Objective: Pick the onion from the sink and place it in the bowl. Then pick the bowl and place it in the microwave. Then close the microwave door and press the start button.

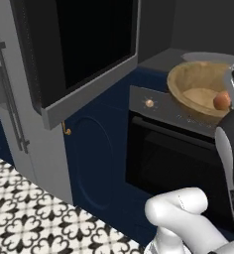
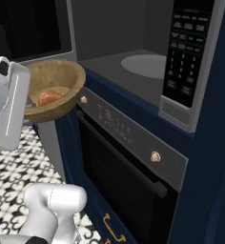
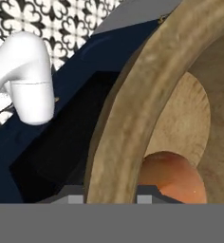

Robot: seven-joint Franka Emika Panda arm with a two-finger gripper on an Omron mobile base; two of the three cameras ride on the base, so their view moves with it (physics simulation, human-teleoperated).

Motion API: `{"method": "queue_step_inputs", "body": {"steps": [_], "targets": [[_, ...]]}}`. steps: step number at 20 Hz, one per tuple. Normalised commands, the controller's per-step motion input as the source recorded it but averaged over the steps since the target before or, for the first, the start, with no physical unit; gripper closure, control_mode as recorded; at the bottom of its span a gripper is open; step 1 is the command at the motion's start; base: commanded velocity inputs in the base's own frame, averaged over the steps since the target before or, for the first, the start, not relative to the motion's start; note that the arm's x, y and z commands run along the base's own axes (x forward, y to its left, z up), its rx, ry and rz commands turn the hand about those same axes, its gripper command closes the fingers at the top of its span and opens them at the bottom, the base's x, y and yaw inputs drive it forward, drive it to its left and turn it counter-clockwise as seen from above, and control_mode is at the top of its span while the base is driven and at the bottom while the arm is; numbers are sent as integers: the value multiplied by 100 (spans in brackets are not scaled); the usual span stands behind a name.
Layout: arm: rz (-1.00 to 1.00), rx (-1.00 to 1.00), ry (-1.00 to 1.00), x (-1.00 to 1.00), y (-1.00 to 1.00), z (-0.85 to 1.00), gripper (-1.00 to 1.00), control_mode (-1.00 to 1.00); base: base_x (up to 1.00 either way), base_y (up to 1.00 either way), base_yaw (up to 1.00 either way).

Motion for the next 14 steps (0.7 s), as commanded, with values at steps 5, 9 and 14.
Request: {"method": "queue_step_inputs", "body": {"steps": [5,9,14], "targets": [[-13,1,-11,49,-30,36,100,-100,0,0,0],[-27,0,-17,66,-12,20,100,-100,0,0,0],[-13,2,-5,72,-35,3,100,-100,0,0,0]]}}
